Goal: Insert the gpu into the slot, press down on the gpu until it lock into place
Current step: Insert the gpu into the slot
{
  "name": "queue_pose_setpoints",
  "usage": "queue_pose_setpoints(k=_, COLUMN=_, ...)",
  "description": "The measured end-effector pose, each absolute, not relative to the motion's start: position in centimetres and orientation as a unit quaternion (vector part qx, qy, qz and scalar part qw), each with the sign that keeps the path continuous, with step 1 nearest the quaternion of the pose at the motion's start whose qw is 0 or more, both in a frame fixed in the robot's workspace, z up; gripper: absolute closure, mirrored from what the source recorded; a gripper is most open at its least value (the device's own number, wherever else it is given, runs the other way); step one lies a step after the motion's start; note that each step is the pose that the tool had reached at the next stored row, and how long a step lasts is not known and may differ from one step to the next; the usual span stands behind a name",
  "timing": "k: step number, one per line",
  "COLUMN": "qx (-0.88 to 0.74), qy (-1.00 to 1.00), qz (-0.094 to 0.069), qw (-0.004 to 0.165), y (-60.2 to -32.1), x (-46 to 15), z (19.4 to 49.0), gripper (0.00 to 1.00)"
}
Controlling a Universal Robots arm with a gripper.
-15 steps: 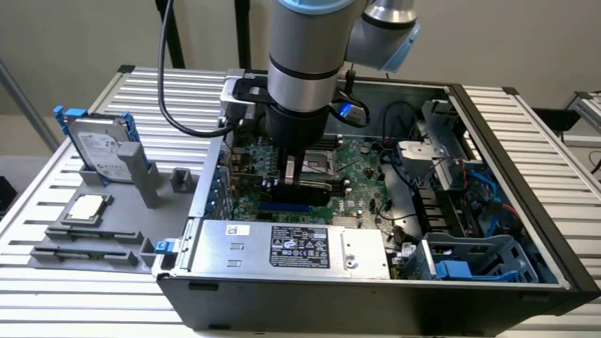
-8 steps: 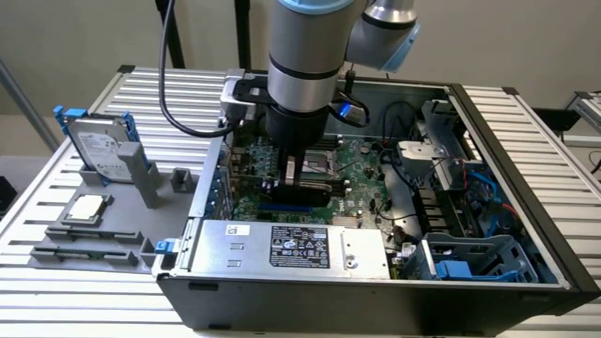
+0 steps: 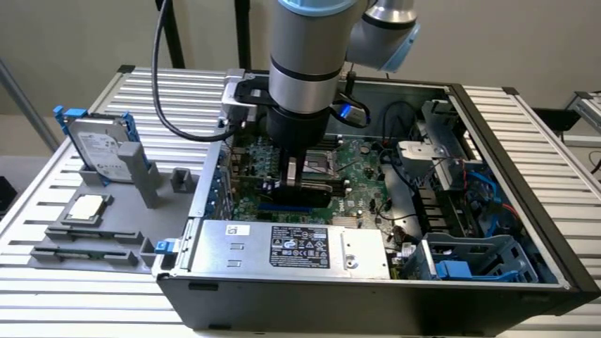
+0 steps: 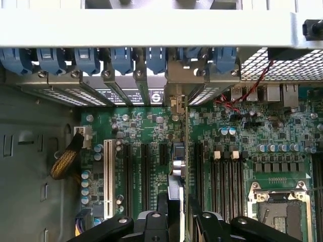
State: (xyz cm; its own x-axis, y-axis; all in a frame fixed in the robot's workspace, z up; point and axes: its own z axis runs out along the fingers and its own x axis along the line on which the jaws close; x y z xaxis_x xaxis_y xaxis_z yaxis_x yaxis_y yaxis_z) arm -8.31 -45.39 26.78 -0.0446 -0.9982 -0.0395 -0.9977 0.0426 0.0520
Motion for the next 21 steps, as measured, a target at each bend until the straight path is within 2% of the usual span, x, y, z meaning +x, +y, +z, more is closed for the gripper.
queue_pose_setpoints(k=21, qx=0.693, qy=-0.720, qz=-0.034, qw=0.006, y=-45.06, x=-8.32, z=26.03, gripper=0.74)
